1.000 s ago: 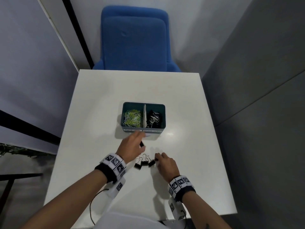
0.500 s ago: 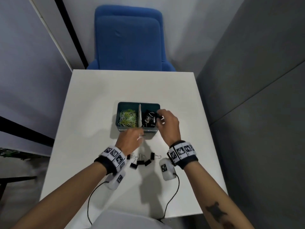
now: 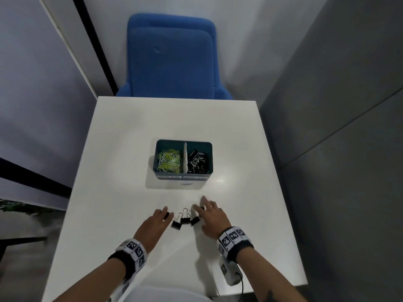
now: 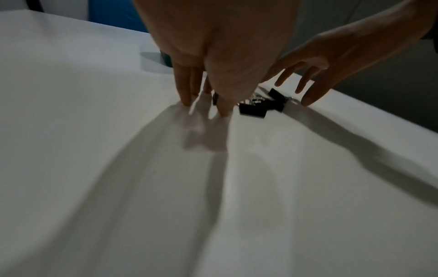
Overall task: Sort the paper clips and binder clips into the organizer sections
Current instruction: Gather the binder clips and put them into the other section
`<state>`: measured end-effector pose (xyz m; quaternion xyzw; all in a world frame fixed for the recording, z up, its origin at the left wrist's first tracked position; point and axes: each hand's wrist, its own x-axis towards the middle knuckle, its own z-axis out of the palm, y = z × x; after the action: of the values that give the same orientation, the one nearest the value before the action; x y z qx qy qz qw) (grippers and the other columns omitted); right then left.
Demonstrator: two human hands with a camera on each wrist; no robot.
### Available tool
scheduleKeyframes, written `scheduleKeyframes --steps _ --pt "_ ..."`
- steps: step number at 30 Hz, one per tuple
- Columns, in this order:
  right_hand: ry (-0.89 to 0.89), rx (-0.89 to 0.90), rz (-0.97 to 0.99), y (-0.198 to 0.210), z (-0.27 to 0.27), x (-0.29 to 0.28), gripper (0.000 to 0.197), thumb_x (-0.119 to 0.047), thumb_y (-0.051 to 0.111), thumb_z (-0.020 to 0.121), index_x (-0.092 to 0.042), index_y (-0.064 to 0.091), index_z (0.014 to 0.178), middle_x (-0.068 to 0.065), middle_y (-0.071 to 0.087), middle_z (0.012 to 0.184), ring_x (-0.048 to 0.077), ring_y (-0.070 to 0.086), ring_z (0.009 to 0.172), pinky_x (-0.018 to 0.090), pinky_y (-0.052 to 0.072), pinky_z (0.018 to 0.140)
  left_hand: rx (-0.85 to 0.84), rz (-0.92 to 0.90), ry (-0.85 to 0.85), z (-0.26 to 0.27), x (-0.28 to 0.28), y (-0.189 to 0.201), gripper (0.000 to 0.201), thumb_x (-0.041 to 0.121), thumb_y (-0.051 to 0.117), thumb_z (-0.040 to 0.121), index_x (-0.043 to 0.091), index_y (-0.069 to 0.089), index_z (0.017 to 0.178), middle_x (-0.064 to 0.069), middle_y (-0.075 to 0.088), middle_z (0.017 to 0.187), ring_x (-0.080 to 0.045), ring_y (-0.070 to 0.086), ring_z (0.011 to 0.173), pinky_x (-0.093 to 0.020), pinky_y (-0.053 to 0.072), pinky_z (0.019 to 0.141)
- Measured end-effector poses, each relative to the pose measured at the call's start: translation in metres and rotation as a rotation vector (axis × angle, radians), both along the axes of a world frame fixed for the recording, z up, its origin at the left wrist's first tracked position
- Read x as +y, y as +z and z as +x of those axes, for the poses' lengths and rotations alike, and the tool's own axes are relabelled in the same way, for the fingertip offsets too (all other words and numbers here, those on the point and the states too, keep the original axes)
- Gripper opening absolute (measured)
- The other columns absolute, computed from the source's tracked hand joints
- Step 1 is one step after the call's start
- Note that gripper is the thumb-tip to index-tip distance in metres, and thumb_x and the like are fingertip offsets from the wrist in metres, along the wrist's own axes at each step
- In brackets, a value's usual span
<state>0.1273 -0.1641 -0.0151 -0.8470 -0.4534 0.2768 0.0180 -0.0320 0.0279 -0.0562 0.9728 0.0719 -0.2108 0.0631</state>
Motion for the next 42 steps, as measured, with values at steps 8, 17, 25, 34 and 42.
scheduleKeyframes --steps 8,17,25,34,42 --pt "-0.031 -0.117 0.096 -0.028 -0.023 -0.019 0.047 0.004 0.076 0.055 -0.017 0.064 0.095 0.004 0.059 0.101 0.026 0.06 0.086 0.029 0.049 0.048 -0.084 -0.045 -0.035 0.01 -0.004 0.021 0.041 0.008 0.088 0.038 0.017 0.06 0.066 0.002 0.048 0.07 -0.015 0.053 0.057 -0.022 0.036 0.03" --pt "-0.221 -0.018 0.119 -0.011 -0.016 -0.011 0.015 -0.011 0.062 0.077 -0.011 0.063 0.092 0.008 0.058 0.094 0.029 0.057 0.088 0.035 0.048 0.058 -0.569 -0.189 0.131 0.131 0.003 0.121 0.021 0.019 0.063 0.088 0.011 0.065 0.107 -0.002 0.064 0.097 -0.012 0.06 0.075 -0.021 0.052 0.059" --pt "-0.324 -0.088 0.391 0.071 0.044 0.036 0.024 -0.011 0.068 0.075 -0.011 0.059 0.097 0.006 0.057 0.095 0.024 0.054 0.083 0.024 0.038 0.065 -0.579 -0.181 0.129 0.145 0.007 0.13 0.013 0.02 0.059 0.091 0.013 0.066 0.1 0.0 0.064 0.092 -0.013 0.06 0.071 -0.027 0.055 0.06" --pt "-0.282 -0.195 0.449 0.094 0.073 0.072 0.04 -0.02 0.067 0.083 -0.015 0.056 0.122 0.007 0.059 0.113 0.026 0.051 0.102 0.032 0.045 0.067 -0.004 -0.158 0.025 0.057 -0.014 0.048 0.066 0.038 0.057 0.088 0.025 0.027 0.145 -0.003 0.035 0.142 -0.024 0.044 0.121 -0.04 0.05 0.079" --pt "-0.083 0.031 0.116 0.029 -0.003 0.024 0.048 -0.024 0.059 0.089 -0.019 0.047 0.135 0.008 0.053 0.129 0.027 0.051 0.115 0.04 0.05 0.084 0.021 -0.082 -0.19 0.025 -0.028 0.019 0.084 0.025 0.085 0.059 0.023 0.047 0.134 -0.013 0.053 0.134 -0.027 0.06 0.096 -0.03 0.045 0.042"
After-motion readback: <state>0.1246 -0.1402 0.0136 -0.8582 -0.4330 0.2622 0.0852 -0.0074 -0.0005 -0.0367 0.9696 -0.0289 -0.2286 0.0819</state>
